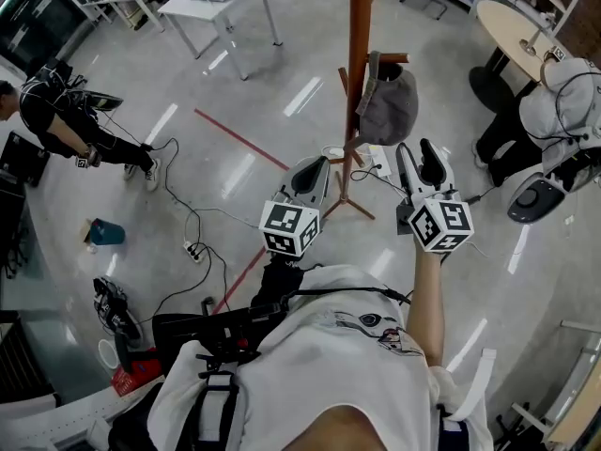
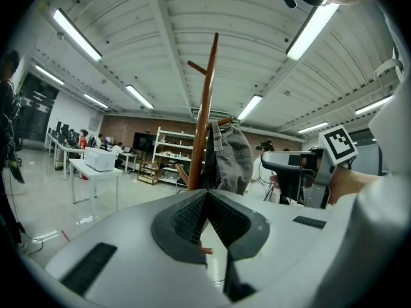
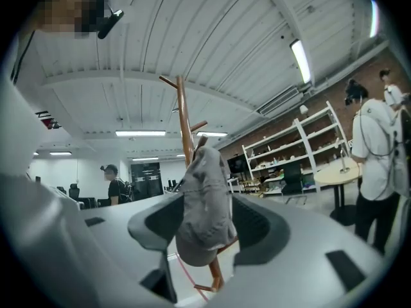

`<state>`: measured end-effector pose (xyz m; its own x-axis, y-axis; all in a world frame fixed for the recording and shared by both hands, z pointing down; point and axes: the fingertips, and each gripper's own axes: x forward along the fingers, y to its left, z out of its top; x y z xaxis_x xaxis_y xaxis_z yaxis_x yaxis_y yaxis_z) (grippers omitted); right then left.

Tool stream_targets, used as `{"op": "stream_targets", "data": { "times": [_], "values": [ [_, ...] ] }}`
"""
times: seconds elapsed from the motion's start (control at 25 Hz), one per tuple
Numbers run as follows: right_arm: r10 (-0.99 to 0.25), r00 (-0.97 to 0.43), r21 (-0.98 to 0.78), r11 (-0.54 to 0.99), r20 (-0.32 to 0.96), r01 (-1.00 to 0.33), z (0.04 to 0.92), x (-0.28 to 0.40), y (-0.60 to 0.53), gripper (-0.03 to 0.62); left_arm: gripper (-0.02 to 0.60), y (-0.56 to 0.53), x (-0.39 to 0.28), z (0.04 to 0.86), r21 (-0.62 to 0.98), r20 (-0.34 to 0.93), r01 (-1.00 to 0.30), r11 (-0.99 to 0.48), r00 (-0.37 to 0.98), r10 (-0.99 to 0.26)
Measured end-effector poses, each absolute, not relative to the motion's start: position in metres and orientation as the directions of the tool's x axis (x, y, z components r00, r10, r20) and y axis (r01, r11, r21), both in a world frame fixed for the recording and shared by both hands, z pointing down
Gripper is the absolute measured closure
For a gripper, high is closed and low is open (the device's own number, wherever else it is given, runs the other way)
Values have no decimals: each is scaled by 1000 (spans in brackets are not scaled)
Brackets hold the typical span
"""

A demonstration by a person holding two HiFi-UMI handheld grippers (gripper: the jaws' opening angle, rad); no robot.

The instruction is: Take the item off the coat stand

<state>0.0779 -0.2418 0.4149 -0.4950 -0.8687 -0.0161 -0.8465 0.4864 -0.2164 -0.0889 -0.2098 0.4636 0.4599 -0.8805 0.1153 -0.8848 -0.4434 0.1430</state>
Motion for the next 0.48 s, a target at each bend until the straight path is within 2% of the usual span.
{"op": "stream_targets", "data": {
  "times": [0.04,0.12,0.4,0.48],
  "values": [
    [-861,-508,-215,498,-11,-840,414,78,-250,359,589,-212,-88,464,143,115,-886,-442,458,-881],
    [-838,-545,-206,533,5,-821,411,73,-265,324,588,-215,-87,465,142,114,-886,-442,458,-882],
    [-793,-602,-181,582,88,-793,419,49,-304,325,589,-217,-90,467,138,114,-895,-425,440,-891],
    [-794,-598,-172,577,107,-798,419,47,-302,474,589,-215,-92,466,137,114,-897,-419,435,-893]
  ]
}}
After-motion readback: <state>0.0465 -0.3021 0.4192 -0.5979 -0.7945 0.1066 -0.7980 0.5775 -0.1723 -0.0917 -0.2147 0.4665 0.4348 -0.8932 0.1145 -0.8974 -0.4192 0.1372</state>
